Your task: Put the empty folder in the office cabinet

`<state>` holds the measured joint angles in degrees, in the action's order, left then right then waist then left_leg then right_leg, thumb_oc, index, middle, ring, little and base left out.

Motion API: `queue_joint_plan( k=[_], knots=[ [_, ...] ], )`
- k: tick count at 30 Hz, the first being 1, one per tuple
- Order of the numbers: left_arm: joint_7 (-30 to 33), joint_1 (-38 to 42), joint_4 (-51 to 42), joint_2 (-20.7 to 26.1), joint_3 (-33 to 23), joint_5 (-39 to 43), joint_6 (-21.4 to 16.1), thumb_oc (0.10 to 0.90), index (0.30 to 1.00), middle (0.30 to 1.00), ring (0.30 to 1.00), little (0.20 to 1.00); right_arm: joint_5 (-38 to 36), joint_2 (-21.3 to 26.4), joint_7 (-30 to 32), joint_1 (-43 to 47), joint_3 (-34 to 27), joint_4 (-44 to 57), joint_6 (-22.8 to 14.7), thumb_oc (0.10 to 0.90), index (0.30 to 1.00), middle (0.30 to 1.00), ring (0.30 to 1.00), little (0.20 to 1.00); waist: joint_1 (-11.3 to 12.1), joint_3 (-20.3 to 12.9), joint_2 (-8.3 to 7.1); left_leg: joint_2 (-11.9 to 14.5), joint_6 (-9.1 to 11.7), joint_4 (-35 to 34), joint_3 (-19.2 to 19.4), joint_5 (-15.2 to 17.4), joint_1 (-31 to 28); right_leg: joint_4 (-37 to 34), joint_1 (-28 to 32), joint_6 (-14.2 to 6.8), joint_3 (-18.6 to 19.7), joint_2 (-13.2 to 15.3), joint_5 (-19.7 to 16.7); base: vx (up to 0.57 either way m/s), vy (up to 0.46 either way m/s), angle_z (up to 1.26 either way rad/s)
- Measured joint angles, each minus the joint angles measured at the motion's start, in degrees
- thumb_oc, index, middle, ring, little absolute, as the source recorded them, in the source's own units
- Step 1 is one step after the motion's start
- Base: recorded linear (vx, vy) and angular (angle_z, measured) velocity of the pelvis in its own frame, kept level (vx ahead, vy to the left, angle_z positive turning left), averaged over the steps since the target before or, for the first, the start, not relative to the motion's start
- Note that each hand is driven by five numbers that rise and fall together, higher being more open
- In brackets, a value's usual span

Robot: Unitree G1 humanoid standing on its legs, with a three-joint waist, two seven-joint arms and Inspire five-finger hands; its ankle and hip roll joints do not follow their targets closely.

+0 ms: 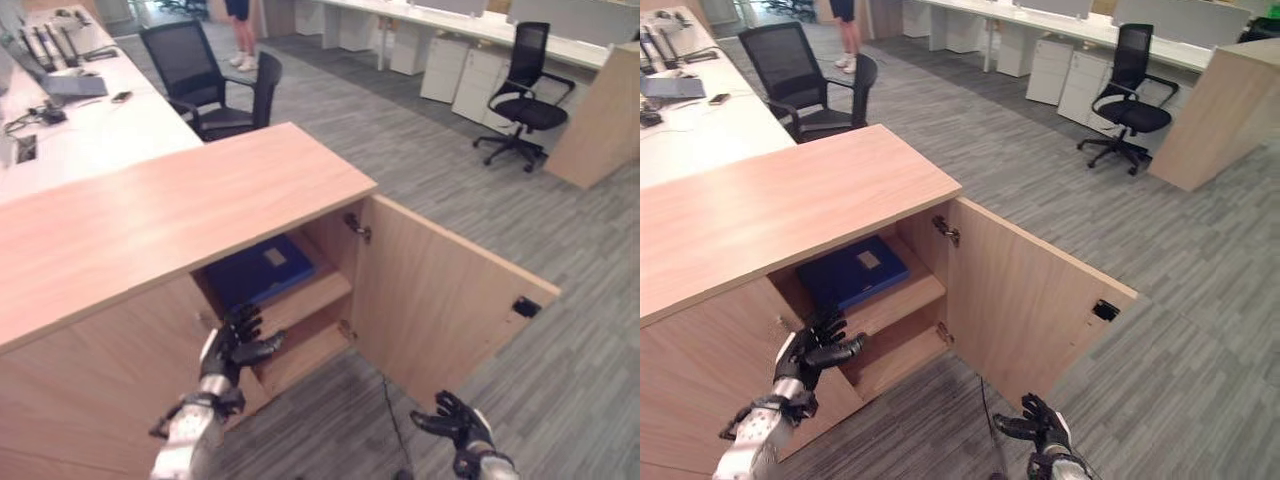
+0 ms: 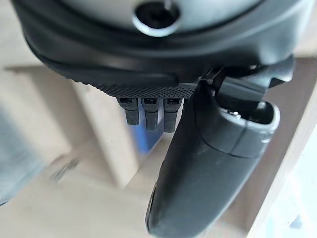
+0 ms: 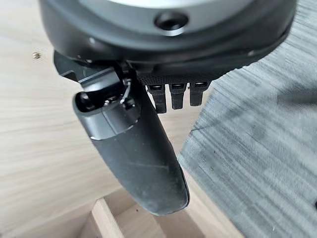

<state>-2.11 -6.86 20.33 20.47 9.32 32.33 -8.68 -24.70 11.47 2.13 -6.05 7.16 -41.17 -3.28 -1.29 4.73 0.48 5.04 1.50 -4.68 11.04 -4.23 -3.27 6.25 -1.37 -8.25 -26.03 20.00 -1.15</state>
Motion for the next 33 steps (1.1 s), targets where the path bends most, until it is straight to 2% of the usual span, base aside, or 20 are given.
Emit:
queue_joint_plan(
  k=[1, 2, 3, 4, 5, 6, 7, 8, 10, 14, 17, 18, 20, 21, 22, 23, 26, 29, 33],
  knots=[
    [-1.21, -1.10, 0.08, 0.10, 2.39, 0.79, 0.11, 0.800, 0.900, 0.900, 0.900, 0.900, 0.01, -0.97, -0.15, -0.12, 0.00, 0.01, 0.01, 0.800, 0.900, 0.900, 0.900, 0.900, -0.27, 0.20, -0.47, 0.22, 1.67, -0.03, -0.09, 0.36, 0.09, -2.50, 0.27, -2.96, 6.00, 1.42, -0.82, 0.10, -0.210, -0.25],
    [-1.65, -1.14, 0.08, 0.34, 3.32, 0.80, 0.35, 0.800, 0.900, 0.900, 0.900, 0.900, 0.00, -1.18, -0.18, -0.22, 0.00, 0.01, 0.11, 0.800, 0.900, 0.900, 0.900, 0.900, -0.39, 0.46, -0.86, 0.30, 2.13, -0.24, -0.07, 0.16, 0.13, -3.85, 0.64, -3.37, 8.34, 1.17, -0.92, 0.06, -0.150, -0.11],
    [-3.19, -1.16, 0.22, 0.80, 4.03, 0.78, 0.73, 0.800, 0.900, 0.900, 0.900, 0.900, 0.01, -1.29, -0.17, -0.39, 0.00, -0.20, 0.33, 0.800, 0.900, 0.900, 0.900, 0.900, -0.74, 0.81, -1.32, 0.52, 3.37, -0.26, -0.25, -0.16, 0.05, -5.33, 1.53, -4.11, 9.90, 0.67, -2.72, 0.09, -0.262, 0.12],
    [-4.12, -1.89, 1.23, -0.37, 5.35, 0.79, 1.17, 0.800, 0.900, 0.900, 0.900, 0.900, -0.01, 0.08, -0.11, -0.82, -0.34, -0.96, 0.50, 0.800, 0.900, 0.900, 0.900, 0.900, -1.67, 1.03, 0.20, 2.17, 4.90, -0.27, -0.46, -0.45, -0.75, -5.64, 2.24, -4.97, 10.40, -1.41, -5.23, 0.06, -0.231, -0.05],
    [-4.75, -2.55, 1.51, -1.34, 6.11, 0.80, 1.61, 0.800, 0.900, 0.900, 0.900, 0.900, -0.03, 1.46, -0.04, -0.97, -0.41, -1.56, 0.52, 0.800, 0.900, 0.900, 0.900, 0.900, -1.55, 1.20, 1.43, 3.66, 5.41, -0.27, -0.49, -0.05, -1.07, -6.13, 2.21, -4.82, 10.40, -2.96, -5.18, 0.06, -0.233, -0.22],
    [-5.43, -3.20, 1.50, -2.00, 7.06, 0.78, 1.95, 0.800, 0.900, 0.900, 0.900, 0.900, -0.04, 2.99, 0.02, -1.06, -0.80, -1.72, 0.67, 0.800, 0.900, 0.900, 0.900, 0.900, -1.73, 1.17, 3.54, 5.08, 5.40, -0.24, -0.48, -0.27, -1.21, -7.17, 2.81, -4.22, 11.19, -4.79, -5.48, 0.04, -0.145, -0.36],
    [-6.22, -3.49, 1.50, -2.30, 7.89, 0.76, 2.39, 0.800, 0.900, 0.900, 0.900, 0.900, -0.04, 4.33, 0.01, -1.26, -1.10, -1.72, 0.67, 0.800, 0.900, 0.900, 0.900, 0.900, -1.87, 1.09, 4.91, 6.03, 5.33, -0.23, -0.49, -0.40, -1.21, -8.36, 3.25, -3.65, 11.13, -5.98, -5.99, 0.06, -0.185, -0.35],
    [-7.51, -3.65, 1.42, -3.76, 8.80, 0.67, 2.60, 0.800, 0.900, 0.900, 0.900, 0.900, -0.04, 7.85, 0.18, -1.57, -1.40, -1.72, 0.83, 0.800, 0.900, 0.900, 0.900, 0.900, -2.27, 1.03, 6.92, 7.36, 5.34, 0.01, -0.51, -1.11, -1.29, -11.33, 4.37, -2.97, 11.24, -8.02, -7.62, 0.08, -0.252, -0.27],
    [-7.60, -3.54, 1.28, -5.46, 8.73, 0.74, 2.59, 0.800, 0.900, 0.900, 0.900, 0.900, -0.04, 9.86, 0.35, -1.70, -1.44, -1.72, 1.01, 0.800, 0.900, 0.900, 0.900, 0.900, -3.25, 1.05, 7.68, 8.34, 6.02, 0.03, -1.53, -1.69, -1.46, -11.64, 4.58, -2.54, 11.30, -9.15, -7.38, 0.05, -0.204, -0.13],
    [-7.72, -1.76, 1.43, -6.06, 8.27, 1.16, 2.62, 0.800, 0.900, 0.900, 0.900, 0.900, -0.14, 11.69, 1.16, -1.72, -2.53, -1.81, 0.77, 0.800, 0.900, 0.900, 0.900, 0.900, -3.62, 1.03, 7.62, 9.96, 6.70, 0.22, -2.05, -2.28, -1.66, -11.73, 4.55, -1.79, 11.34, -10.77, -6.91, -0.01, -0.156, -0.04],
    [-7.18, -0.74, 1.77, -5.45, 7.32, 1.19, 2.62, 0.800, 0.900, 0.900, 0.900, 0.900, -0.24, 10.63, 1.12, -0.45, -2.15, -2.25, 0.76, 0.800, 0.900, 0.900, 0.900, 0.900, -3.16, 1.55, 6.47, 9.85, 6.73, 3.88, -4.73, -2.36, 1.20, -11.72, 3.38, -1.29, 11.59, -10.69, -6.90, 0.00, -0.165, -0.01],
    [-6.93, -0.05, 2.39, -5.60, 7.20, 1.20, 2.61, 0.800, 0.900, 0.900, 0.900, 0.900, -0.26, 10.36, 1.13, 0.18, -2.40, -2.93, 0.76, 0.800, 0.900, 0.900, 0.900, 0.900, -3.02, 1.85, 5.92, 9.48, 6.81, 5.22, -8.27, -2.42, 2.26, -11.76, 3.39, -1.11, 12.13, -10.41, -7.00, 0.06, -0.068, 0.09],
    [-6.95, -0.18, 3.06, -5.61, 7.32, 1.19, 2.62, 0.800, 0.900, 0.900, 0.900, 0.900, -0.34, 10.32, 1.72, 1.30, -2.53, -4.46, 0.33, 0.800, 0.900, 0.900, 0.900, 0.900, -2.37, 2.41, 5.03, 8.69, 6.73, 6.24, -9.08, -2.20, 2.40, -11.76, 3.98, -0.74, 12.54, -9.88, -7.31, 0.05, -0.045, 0.00],
    [-6.87, -0.38, 3.69, -5.64, 7.97, 1.18, 2.64, 0.800, 0.900, 0.900, 0.900, 0.900, -1.36, 10.79, 2.22, 2.56, -3.31, -6.16, 0.29, 0.800, 0.900, 0.900, 0.900, 0.900, -1.87, 2.42, 5.02, 7.06, 6.72, 6.16, -11.24, -0.43, 2.01, -11.75, 3.83, -0.84, 13.12, -8.76, -7.68, 0.01, -0.006, -0.12],
    [-6.93, -0.65, 3.66, -5.74, 8.33, 1.18, 2.65, 0.800, 0.900, 0.900, 0.900, 0.900, -1.52, 11.55, 2.36, 2.92, -3.80, -6.36, 0.11, 0.800, 0.900, 0.900, 0.900, 0.900, -1.59, 2.23, 5.95, 6.23, 6.27, 5.59, -12.35, 1.56, 2.20, -11.74, 3.81, -1.16, 13.06, -8.62, -7.95, 0.05, -0.002, -0.05],
    [-6.91, -0.55, 3.91, -5.73, 8.55, 1.17, 2.72, 0.800, 0.900, 0.900, 0.900, 0.900, -2.54, 12.03, 3.11, 3.28, -5.09, -6.47, -0.10, 0.800, 0.900, 0.900, 0.900, 0.900, -1.67, 2.35, 6.66, 5.50, 7.05, 4.38, -12.22, 3.68, 2.11, -11.75, 3.62, -1.97, 13.06, -7.90, -8.45, 0.05, 0.005, 0.03],
    [-6.87, -1.52, 3.84, -3.47, 7.91, 1.17, 2.78, 0.800, 0.900, 0.900, 0.900, 0.900, -3.07, 11.56, 3.42, 3.55, -5.55, -6.47, 0.01, 0.800, 0.900, 0.900, 0.900, 0.900, -1.55, 2.18, 5.20, 3.97, 6.07, 1.98, -11.36, 2.80, 0.69, -11.76, 3.78, -2.16, 14.43, -6.59, -8.55, 0.07, 0.009, 0.03],
    [-6.85, -3.20, 3.81, -0.86, 6.96, 1.15, 3.04, 0.800, 0.900, 0.900, 0.900, 0.900, -4.59, 11.42, 3.89, 5.52, -5.81, -6.47, -0.34, 0.800, 0.900, 0.900, 0.900, 0.900, -1.47, 1.80, 3.69, 4.07, 5.06, -0.21, -11.14, 1.26, -0.93, -11.76, 4.04, -2.46, 14.43, -6.76, -8.29, 0.03, 0.008, -0.01],
    [-6.99, -4.07, 3.73, -0.83, 6.80, 1.16, 3.72, 0.800, 0.900, 0.900, 0.900, 0.900, -4.84, 13.38, 4.53, 11.18, -5.74, -6.64, 0.08, 0.800, 0.900, 0.900, 0.900, 0.900, -1.28, 1.72, 3.30, 4.07, 5.88, -0.21, -11.21, 0.76, -2.04, -11.76, 5.29, -2.59, 14.26, -6.79, -8.47, 0.00, 0.000, 0.00]
  ],
)
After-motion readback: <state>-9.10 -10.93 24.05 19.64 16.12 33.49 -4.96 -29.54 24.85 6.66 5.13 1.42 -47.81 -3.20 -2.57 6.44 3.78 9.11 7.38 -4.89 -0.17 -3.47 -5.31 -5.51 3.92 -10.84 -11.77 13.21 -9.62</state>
